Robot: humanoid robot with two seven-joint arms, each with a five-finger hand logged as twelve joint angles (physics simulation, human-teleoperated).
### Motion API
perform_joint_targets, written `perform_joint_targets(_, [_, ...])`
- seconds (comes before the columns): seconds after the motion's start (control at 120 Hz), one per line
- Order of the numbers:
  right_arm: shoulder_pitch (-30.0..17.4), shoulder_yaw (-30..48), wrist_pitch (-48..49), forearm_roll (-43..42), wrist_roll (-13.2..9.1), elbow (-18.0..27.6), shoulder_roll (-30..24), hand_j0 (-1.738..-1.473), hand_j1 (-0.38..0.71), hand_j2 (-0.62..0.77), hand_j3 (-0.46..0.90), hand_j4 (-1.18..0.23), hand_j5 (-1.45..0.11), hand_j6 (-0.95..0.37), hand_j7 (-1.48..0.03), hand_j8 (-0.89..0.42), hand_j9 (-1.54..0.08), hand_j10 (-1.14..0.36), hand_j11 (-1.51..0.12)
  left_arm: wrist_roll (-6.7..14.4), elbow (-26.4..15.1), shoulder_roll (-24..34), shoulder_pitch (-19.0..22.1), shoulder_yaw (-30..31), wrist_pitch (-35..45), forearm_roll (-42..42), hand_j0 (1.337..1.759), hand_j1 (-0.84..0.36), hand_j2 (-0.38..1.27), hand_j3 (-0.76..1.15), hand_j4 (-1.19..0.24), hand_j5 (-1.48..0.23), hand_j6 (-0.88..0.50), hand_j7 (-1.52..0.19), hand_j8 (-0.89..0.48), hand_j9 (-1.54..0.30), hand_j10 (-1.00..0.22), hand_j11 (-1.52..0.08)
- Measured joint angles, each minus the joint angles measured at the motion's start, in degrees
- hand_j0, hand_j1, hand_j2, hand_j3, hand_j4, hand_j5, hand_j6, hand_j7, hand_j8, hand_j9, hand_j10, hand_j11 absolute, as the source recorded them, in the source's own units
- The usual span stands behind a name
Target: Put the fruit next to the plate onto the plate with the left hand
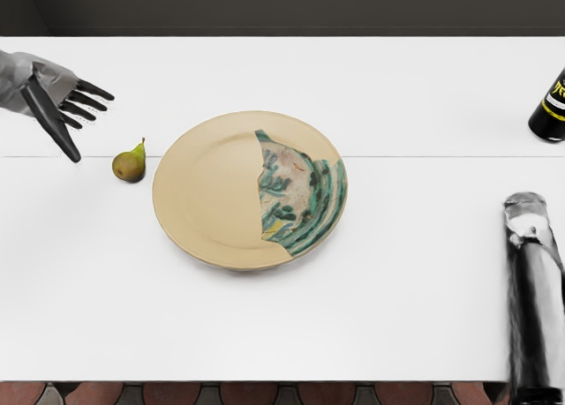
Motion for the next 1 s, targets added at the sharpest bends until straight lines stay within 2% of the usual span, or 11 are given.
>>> perform_joint_targets(0.267, [0.0, 0.0, 0.0, 0.0, 0.0, 0.0, 0.0, -1.658, -0.32, 0.00, 0.00, -0.02, -0.03, -0.02, -0.03, -0.02, -0.03, -0.02, -0.03, 1.3, -5.6, -4.3, -11.0, 15.8, 11.6, -10.9, 1.658, 0.35, 0.00, 0.00, 0.00, 0.00, 0.00, 0.00, 0.00, 0.00, 0.00, 0.00])
perform_joint_targets(0.508, [0.0, 0.0, 0.0, 0.0, 0.0, 0.0, 0.0, -1.658, -0.32, 0.00, 0.00, -0.02, -0.03, -0.02, -0.03, -0.02, -0.03, -0.02, -0.03, 1.4, -7.1, -10.4, -13.2, 23.3, 25.0, -14.4, 1.658, 0.35, 0.00, 0.00, 0.00, 0.00, 0.00, 0.00, 0.00, 0.00, 0.00, 0.00])
perform_joint_targets(0.667, [0.0, 0.0, 0.0, 0.0, 0.0, 0.0, 0.0, -1.658, -0.32, 0.00, 0.00, -0.02, -0.03, -0.02, -0.03, -0.02, -0.03, -0.02, -0.03, 1.4, -7.9, -14.1, -15.8, 25.6, 30.5, -14.7, 1.658, 0.35, 0.00, 0.00, 0.00, 0.00, 0.00, 0.00, 0.00, 0.00, 0.00, 0.00])
perform_joint_targets(0.775, [0.0, 0.0, 0.0, 0.0, 0.0, 0.0, 0.0, -1.658, -0.32, 0.00, 0.00, -0.02, -0.03, -0.02, -0.03, -0.02, -0.03, -0.02, -0.03, 1.4, -8.2, -16.4, -16.0, 26.6, 35.5, -14.2, 1.658, 0.35, 0.00, 0.00, 0.00, 0.00, 0.00, 0.00, 0.00, 0.00, 0.00, 0.00])
perform_joint_targets(1.0, [0.0, 0.0, 0.0, 0.0, 0.0, 0.0, 0.0, -1.658, -0.32, 0.00, 0.00, -0.02, -0.03, -0.02, -0.03, -0.02, -0.03, -0.02, -0.03, 1.4, -7.6, -22.4, -16.0, 28.6, 39.9, -11.2, 1.658, 0.35, 0.00, 0.00, 0.00, 0.00, 0.00, 0.00, 0.00, 0.00, 0.00, 0.00])
